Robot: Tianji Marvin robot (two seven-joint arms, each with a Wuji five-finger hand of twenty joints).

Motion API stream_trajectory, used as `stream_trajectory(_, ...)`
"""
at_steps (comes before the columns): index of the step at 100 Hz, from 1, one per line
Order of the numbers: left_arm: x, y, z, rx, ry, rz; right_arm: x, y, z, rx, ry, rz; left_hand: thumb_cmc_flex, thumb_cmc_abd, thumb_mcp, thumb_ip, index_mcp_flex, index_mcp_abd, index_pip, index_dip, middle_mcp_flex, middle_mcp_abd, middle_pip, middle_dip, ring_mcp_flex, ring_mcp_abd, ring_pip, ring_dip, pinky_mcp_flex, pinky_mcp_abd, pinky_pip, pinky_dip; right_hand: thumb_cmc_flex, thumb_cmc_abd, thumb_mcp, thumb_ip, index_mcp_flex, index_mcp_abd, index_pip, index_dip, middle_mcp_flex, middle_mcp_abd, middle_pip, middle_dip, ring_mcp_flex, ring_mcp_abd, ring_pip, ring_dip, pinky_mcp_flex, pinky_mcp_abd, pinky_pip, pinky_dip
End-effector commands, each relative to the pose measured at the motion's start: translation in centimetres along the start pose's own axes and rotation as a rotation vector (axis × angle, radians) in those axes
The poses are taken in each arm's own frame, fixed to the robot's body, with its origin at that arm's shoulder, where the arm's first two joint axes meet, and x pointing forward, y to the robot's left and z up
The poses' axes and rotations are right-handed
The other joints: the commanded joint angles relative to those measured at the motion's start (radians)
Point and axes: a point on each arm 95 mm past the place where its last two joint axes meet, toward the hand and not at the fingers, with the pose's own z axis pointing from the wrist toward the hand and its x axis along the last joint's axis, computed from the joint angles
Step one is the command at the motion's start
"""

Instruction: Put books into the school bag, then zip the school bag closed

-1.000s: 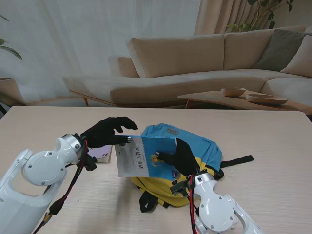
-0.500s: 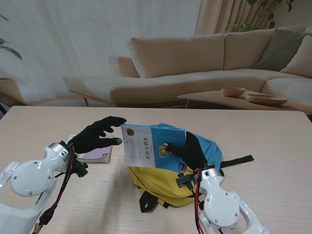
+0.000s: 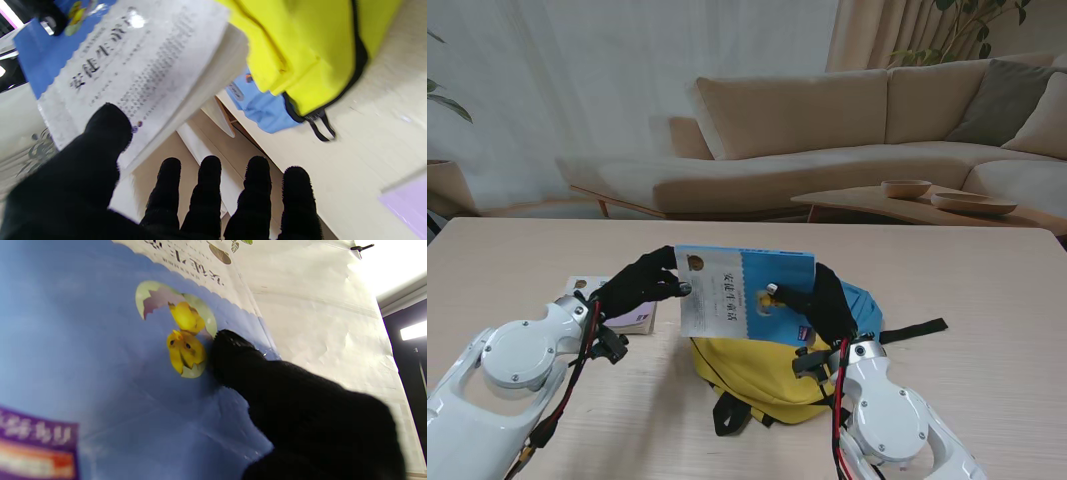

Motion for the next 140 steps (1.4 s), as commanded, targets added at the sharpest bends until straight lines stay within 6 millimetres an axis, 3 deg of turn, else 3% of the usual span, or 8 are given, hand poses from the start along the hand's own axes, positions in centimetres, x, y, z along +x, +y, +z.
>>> stream_trajectory(1,0.4,0.7,0.5,-0.038,0.019,-0.033,0.5,-0.6,-0.1,0.016,0.017,0.029,-0.039,-0.017,0.031,-0.009,-0.014,0.004,0.015,-0.011,0.002,0.006,0.018,0.013,-0.002,-0.016,-0.011,-0.009,-0.004,-0.026,-0.021,0.022,0.115,0.119,0.051,0.01,0.188,-0.232,0.249,0.168,-0.002,-0.02,0.041,0.018,0.038,-0.014,0.032,0.016,0.003,-0.015,0.031,0.019)
stream_trajectory(42,1.3,2.5,2.0,-0.169,0.081,-0.248,0.8,-1.1,0.1,0.011,-0.008,0.128,0.087,-0.016,0.095,0.0,0.121,0.016,0.265,0.198,0.198,0.004,0.157,0.116,0.133,0.017,0.097,0.032,0.077,0.006,0.131,0.076,0.117,0.122,0.05,0.008,0.191,-0.231,0.246,0.191,-0.009,-0.02,0.042,0.012,0.027,-0.012,0.03,0.02,-0.01,-0.02,0.028,0.023)
stream_trajectory(50,1.4,2.5,2.0,-0.179,0.085,-0.258,0.7,-1.1,0.1,0.015,-0.011,0.131,0.281,-0.017,-0.016,-0.028,0.179,-0.03,0.414,0.328,0.322,-0.008,0.251,0.204,0.245,0.048,0.209,0.08,0.146,0.027,0.265,0.084,0.116,0.124,0.05,0.007,0.191,-0.233,0.247,0.195,-0.01,-0.02,0.042,0.01,0.023,-0.013,0.029,0.02,-0.011,-0.02,0.028,0.024)
stream_trajectory(57,1.5,2.6,2.0,-0.178,0.095,-0.278,0.7,-1.1,0.1,0.016,-0.018,0.132,0.449,0.014,-0.124,-0.017,0.242,-0.061,0.516,0.349,0.493,-0.01,0.171,0.414,0.329,0.074,0.291,0.098,0.205,0.057,0.359,0.081,0.116,0.124,0.049,0.006,0.187,-0.232,0.244,0.197,-0.013,-0.018,0.04,0.008,0.022,-0.012,0.028,0.021,-0.013,-0.021,0.027,0.025)
stream_trajectory(71,1.8,2.5,1.7,-0.195,0.113,-0.305,0.5,-1.2,0.1,0.023,-0.036,0.126,0.66,0.134,-0.246,-0.002,0.319,-0.085,0.541,0.358,0.576,0.002,0.194,0.436,0.409,0.115,0.398,0.122,0.284,0.098,0.513,0.123,0.112,0.13,0.039,0.005,0.161,-0.228,0.188,0.117,-0.019,-0.013,0.018,-0.026,0.003,-0.009,0.002,0.016,-0.034,-0.021,0.008,0.026)
stream_trajectory(97,2.0,2.2,1.2,-0.155,0.158,-0.317,0.2,-1.0,0.1,0.056,-0.064,0.078,0.667,0.179,-0.156,-0.002,0.498,-0.17,0.563,0.592,0.56,0.002,0.39,0.502,0.559,0.161,0.647,0.23,0.517,0.173,0.675,0.306,-0.015,0.06,0.003,0.043,-0.162,-0.133,0.073,-0.47,-0.188,-0.023,-0.118,-0.16,-0.171,-0.044,-0.251,-0.033,-0.234,-0.032,-0.181,-0.01)
stream_trajectory(107,2.1,2.1,1.0,-0.124,0.164,-0.329,0.1,-0.9,0.0,0.07,-0.066,0.044,0.666,0.201,-0.15,0.007,0.513,-0.181,0.609,0.735,0.552,-0.012,0.498,0.573,0.603,0.158,0.746,0.279,0.598,0.182,0.737,0.378,-0.224,0.037,0.053,0.156,-0.221,-0.095,-0.139,-0.366,-0.316,-0.047,-0.13,-0.152,-0.276,-0.074,-0.34,-0.042,-0.341,-0.035,-0.257,-0.009)
stream_trajectory(140,2.0,1.0,-0.4,0.001,0.193,-0.304,-0.2,0.1,0.0,0.082,-0.042,-0.128,0.667,0.264,-0.152,0.042,0.495,-0.175,0.674,0.908,0.538,-0.045,0.646,0.625,0.632,0.109,0.858,0.336,0.647,0.173,0.797,0.442,-0.343,0.027,-0.114,0.128,-0.437,-0.068,-0.167,-0.415,-0.526,-0.087,-0.198,-0.174,-0.495,-0.145,-0.499,-0.096,-0.53,-0.091,-0.403,-0.063)
